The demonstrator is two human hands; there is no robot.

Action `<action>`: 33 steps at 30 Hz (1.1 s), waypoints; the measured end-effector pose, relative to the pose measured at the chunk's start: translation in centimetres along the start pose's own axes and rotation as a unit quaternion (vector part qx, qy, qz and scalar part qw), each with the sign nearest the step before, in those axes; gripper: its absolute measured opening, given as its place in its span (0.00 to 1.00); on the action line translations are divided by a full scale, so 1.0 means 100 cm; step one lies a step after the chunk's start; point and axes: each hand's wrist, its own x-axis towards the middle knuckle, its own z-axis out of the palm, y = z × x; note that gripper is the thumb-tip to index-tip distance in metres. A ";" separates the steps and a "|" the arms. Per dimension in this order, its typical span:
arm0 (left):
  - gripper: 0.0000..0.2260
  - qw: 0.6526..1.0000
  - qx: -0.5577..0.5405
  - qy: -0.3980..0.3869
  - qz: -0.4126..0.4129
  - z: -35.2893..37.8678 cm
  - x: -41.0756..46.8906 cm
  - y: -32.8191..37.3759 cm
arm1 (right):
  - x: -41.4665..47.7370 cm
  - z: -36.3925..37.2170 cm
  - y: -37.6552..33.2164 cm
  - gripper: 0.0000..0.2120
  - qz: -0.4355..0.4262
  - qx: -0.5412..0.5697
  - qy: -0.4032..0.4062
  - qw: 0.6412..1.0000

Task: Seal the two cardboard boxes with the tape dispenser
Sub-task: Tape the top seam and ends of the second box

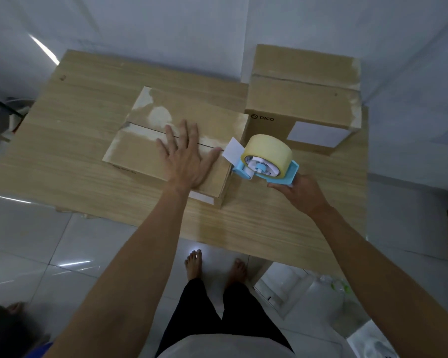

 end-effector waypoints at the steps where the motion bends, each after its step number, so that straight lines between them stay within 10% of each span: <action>1: 0.44 1.000 0.007 -0.006 -0.001 -0.001 0.002 -0.001 | -0.002 0.001 0.003 0.30 0.003 0.006 0.003 1.000; 7: 0.49 1.000 0.020 -0.011 0.003 -0.001 0.006 -0.002 | -0.025 -0.003 0.019 0.20 0.016 -0.018 0.002 1.000; 26: 0.48 0.999 0.034 -0.020 0.007 -0.006 0.010 -0.004 | 0.026 0.002 0.028 0.34 -0.123 -0.130 -0.032 0.983; 33: 0.48 0.999 0.032 -0.009 -0.002 -0.004 0.021 -0.011 | 0.000 0.016 0.018 0.32 -0.019 -0.112 -0.045 0.993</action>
